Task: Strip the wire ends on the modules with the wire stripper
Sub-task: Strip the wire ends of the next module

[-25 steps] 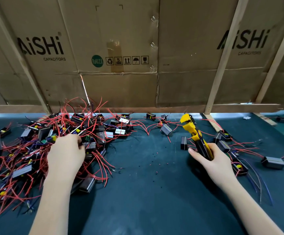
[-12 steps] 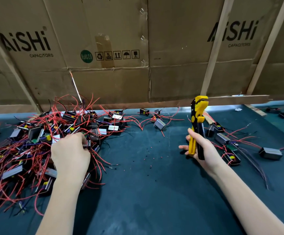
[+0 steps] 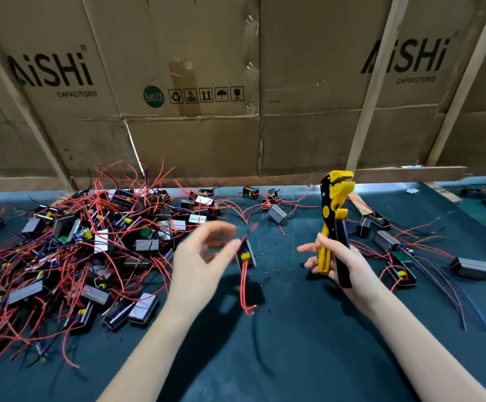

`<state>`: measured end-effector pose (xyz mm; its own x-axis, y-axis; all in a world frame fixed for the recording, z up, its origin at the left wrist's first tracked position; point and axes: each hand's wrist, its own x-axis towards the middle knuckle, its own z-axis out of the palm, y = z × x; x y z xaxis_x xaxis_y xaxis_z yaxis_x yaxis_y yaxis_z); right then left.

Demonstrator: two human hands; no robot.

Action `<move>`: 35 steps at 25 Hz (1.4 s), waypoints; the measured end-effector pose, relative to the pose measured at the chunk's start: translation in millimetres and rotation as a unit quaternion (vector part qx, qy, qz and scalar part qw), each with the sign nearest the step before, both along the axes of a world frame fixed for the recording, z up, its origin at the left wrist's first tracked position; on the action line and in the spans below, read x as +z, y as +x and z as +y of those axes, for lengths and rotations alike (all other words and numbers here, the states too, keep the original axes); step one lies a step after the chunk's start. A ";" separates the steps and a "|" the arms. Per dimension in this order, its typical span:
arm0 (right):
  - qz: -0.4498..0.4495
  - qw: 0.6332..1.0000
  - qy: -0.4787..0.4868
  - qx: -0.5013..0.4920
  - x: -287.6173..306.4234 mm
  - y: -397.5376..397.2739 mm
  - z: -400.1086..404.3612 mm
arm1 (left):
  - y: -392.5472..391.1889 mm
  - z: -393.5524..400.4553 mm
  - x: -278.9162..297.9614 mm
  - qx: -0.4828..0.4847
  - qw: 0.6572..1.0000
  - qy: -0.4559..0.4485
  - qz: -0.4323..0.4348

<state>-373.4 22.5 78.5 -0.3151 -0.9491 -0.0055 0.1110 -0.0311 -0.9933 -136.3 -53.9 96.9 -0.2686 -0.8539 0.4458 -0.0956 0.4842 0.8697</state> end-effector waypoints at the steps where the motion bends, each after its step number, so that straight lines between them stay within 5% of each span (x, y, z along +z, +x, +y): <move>1: 0.030 0.999 -0.008 -0.009 -2.1 1.1 0.9 | -2.6 -2.4 -9.2 -0.010 0.997 0.029 -0.073; 3: 0.066 0.997 -0.027 -0.035 -6.0 2.9 2.9 | -5.5 -4.9 -23.3 -0.014 0.982 0.058 -0.177; 7: 0.158 0.980 -0.051 -0.114 -6.8 2.3 10.7 | -5.3 -5.2 -27.6 0.024 0.975 0.015 -0.220; 15: 0.330 0.913 -0.043 -0.238 -5.1 3.0 15.7 | -10.6 -3.7 -27.4 0.009 0.981 0.053 -0.186; 20: 0.536 0.794 0.013 -0.287 -8.3 1.9 14.4 | -9.4 -8.1 -29.0 0.005 0.977 0.069 -0.201; 35: 0.677 0.695 0.012 -0.242 -21.9 5.6 9.4 | -4.6 -4.4 -32.4 -0.070 0.993 0.075 -0.064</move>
